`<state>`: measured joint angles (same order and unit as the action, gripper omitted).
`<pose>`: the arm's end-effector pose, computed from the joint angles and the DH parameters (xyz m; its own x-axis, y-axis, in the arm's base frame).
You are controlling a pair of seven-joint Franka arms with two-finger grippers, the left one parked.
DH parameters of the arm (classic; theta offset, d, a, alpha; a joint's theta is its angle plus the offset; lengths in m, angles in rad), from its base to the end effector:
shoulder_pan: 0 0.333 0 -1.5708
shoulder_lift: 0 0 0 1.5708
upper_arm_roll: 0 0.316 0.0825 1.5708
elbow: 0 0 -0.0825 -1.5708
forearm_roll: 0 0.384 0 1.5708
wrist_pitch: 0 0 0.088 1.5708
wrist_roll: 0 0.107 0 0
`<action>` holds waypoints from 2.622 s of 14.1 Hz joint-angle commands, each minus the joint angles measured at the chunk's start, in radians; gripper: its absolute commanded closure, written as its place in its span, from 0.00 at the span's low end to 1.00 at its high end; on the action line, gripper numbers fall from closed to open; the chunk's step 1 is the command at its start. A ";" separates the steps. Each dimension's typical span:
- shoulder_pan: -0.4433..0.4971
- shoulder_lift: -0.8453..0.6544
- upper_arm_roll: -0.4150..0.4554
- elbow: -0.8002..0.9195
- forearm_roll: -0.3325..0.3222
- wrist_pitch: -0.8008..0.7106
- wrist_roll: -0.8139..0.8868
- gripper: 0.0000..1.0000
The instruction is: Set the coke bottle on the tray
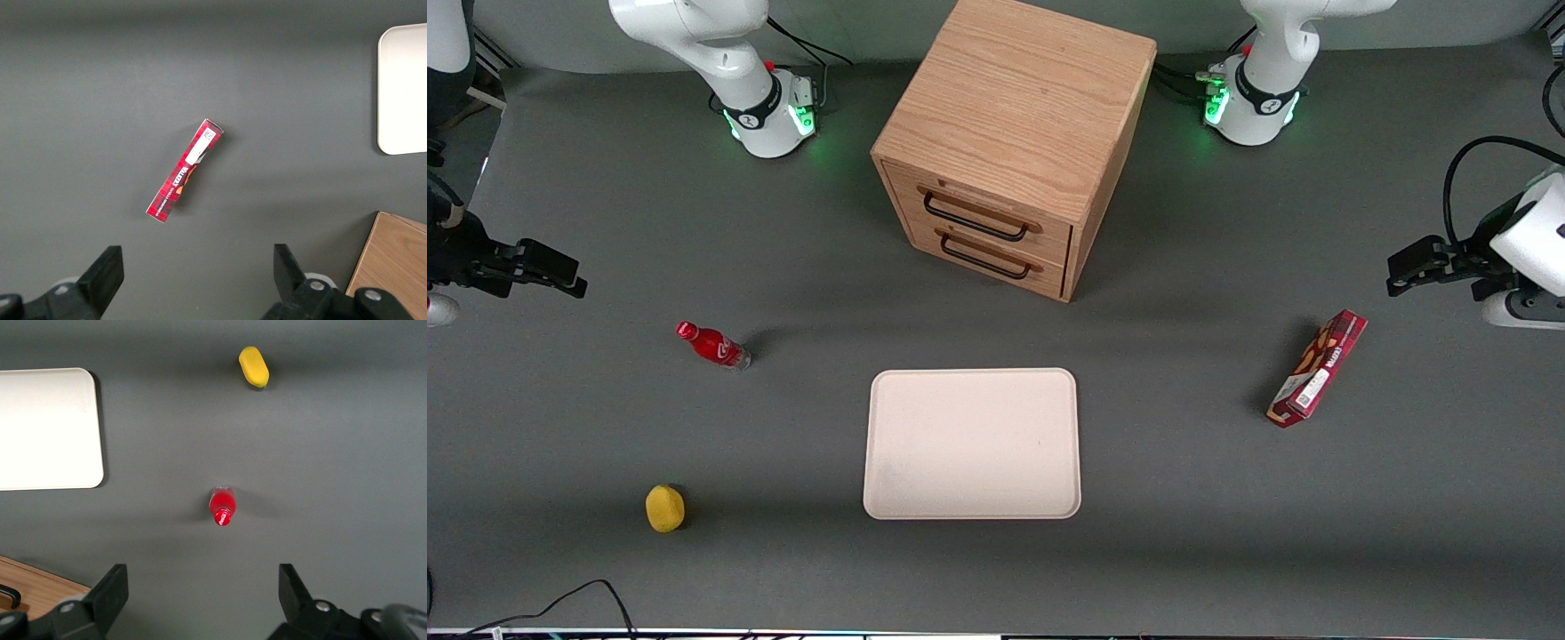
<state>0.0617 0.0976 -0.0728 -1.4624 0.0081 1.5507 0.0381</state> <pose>0.5829 -0.0034 0.6184 0.9988 -0.0487 -0.0091 -0.0487 -0.9988 -0.0007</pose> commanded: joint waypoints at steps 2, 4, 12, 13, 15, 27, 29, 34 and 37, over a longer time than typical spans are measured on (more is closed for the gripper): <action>0.001 0.008 -0.004 0.005 0.026 0.011 0.013 0.00; 0.000 0.008 -0.004 0.005 0.026 0.009 0.013 0.00; 0.000 -0.024 -0.001 -0.166 0.030 0.150 0.011 0.00; 0.000 -0.045 0.001 -0.247 0.030 0.217 0.009 0.00; 0.000 -0.075 0.005 -0.395 0.030 0.357 0.006 0.00; -0.037 -0.085 0.064 -0.739 0.015 0.715 -0.114 0.02; -0.052 -0.087 0.065 -0.751 0.015 0.716 -0.136 0.10; -0.071 -0.079 0.065 -0.838 0.015 0.857 -0.139 0.30; -0.071 -0.056 0.065 -0.858 0.015 0.914 -0.139 0.49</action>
<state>-0.0042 0.0449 -0.0102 -2.2936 0.0189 2.4213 -0.0748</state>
